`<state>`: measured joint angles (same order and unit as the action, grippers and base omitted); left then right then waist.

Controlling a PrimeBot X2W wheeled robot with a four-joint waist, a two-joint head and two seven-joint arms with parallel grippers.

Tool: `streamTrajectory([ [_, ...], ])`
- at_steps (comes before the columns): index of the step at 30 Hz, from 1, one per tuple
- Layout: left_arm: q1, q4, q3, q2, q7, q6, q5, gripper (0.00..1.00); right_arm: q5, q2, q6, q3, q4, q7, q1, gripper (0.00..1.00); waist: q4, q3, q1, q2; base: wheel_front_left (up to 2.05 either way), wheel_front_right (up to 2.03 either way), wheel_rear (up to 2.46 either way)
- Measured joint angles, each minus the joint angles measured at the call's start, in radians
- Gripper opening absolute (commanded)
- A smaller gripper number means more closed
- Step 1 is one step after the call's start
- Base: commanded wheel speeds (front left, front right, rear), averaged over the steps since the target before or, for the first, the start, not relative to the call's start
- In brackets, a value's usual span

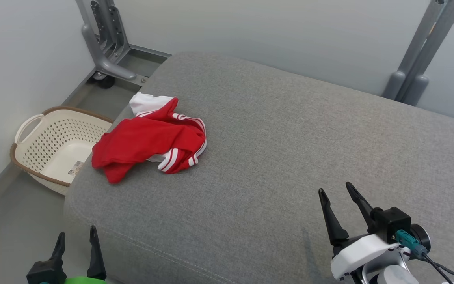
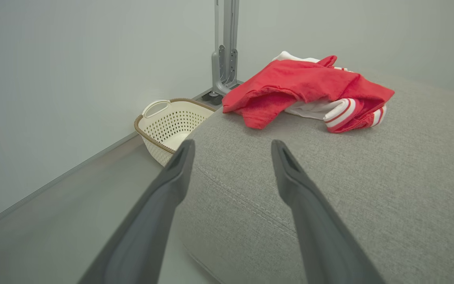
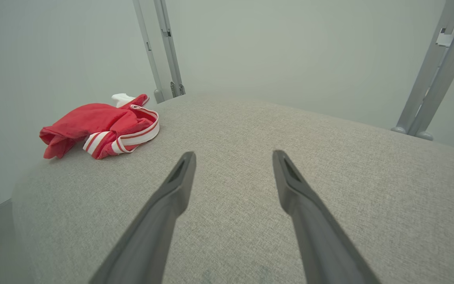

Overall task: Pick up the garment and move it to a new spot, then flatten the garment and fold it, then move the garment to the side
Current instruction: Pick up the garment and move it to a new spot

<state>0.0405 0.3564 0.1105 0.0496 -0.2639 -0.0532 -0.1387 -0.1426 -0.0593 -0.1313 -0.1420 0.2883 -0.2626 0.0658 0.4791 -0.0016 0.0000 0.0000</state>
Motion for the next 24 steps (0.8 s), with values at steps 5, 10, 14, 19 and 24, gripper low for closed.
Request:
streamTrajectory([
  [5, 0.000, 0.018, 0.004, 0.000, 0.000, -0.027, -0.009, 1.00, -0.006, 0.000, 0.000, -0.019, 0.006, 0.000, 0.000, 1.00, 0.004, -0.007, 0.0000, 0.0000, 0.00, 0.00, 0.00],
  [10, -0.010, 0.035, 0.014, 0.000, 0.000, -0.041, -0.026, 1.00, -0.015, -0.010, 0.000, -0.023, 0.015, 0.000, 0.000, 1.00, -0.018, 0.002, 0.0000, 0.0000, 0.00, 0.00, 0.00],
  [14, -0.059, 0.066, 0.024, 0.005, 0.000, -0.059, -0.036, 1.00, -0.015, -0.035, 0.000, -0.026, 0.018, 0.000, 0.000, 1.00, -0.047, 0.019, 0.0000, 0.0000, 0.00, 0.00, 0.00],
  [19, -0.150, 0.116, 0.021, 0.037, 0.000, -0.071, -0.053, 1.00, -0.014, -0.056, 0.000, -0.027, 0.014, 0.000, 0.009, 1.00, -0.083, 0.050, 0.0000, 0.0000, 0.00, 0.00, 0.00],
  [24, -0.271, 0.185, -0.020, 0.094, 0.000, -0.075, -0.083, 1.00, -0.014, -0.074, 0.000, -0.034, 0.012, 0.000, 0.027, 1.00, -0.116, 0.091, 0.0000, 0.0000, 0.00, 0.00, 0.00],
])
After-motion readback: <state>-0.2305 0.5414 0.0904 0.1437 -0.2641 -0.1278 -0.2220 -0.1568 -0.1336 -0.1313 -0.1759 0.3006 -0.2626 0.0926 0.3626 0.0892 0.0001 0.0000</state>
